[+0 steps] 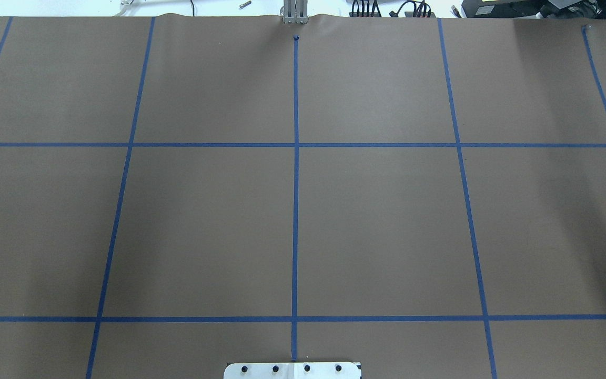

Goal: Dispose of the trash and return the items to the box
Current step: 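Release the cloth into the pink bin and hold both arms over the bins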

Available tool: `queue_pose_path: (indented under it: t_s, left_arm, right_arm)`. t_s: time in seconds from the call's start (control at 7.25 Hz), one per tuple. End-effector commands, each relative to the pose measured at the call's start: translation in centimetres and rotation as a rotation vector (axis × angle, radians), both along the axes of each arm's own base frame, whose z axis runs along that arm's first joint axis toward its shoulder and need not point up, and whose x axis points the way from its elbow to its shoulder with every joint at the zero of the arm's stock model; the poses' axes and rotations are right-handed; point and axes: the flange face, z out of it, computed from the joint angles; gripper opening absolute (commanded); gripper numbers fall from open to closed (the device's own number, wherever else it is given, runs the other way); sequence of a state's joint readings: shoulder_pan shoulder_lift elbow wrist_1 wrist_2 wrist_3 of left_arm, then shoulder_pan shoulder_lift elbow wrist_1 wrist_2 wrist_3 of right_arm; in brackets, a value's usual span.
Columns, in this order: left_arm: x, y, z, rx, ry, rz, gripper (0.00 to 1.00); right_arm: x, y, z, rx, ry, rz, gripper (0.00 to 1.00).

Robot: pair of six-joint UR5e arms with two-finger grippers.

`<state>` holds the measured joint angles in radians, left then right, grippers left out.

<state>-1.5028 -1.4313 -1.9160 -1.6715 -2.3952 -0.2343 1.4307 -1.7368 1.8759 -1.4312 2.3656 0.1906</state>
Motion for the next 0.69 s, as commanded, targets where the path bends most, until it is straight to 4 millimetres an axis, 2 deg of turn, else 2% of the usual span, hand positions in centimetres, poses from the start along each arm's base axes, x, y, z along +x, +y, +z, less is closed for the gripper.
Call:
queue_pose_path:
  t_s: [0.0,0.55]
  left_arm:
    - [0.2,-0.2,0.5,-0.006,-0.002,0.007,0.98]
    - [0.2,-0.9,-0.6,0.043,-0.001,0.004,0.98]
  right_arm:
    - [0.0,-0.1,-0.5,0.011,-0.002,0.003,1.0]
    - [0.0,-0.2,-0.6,0.009,0.001,0.008,1.0]
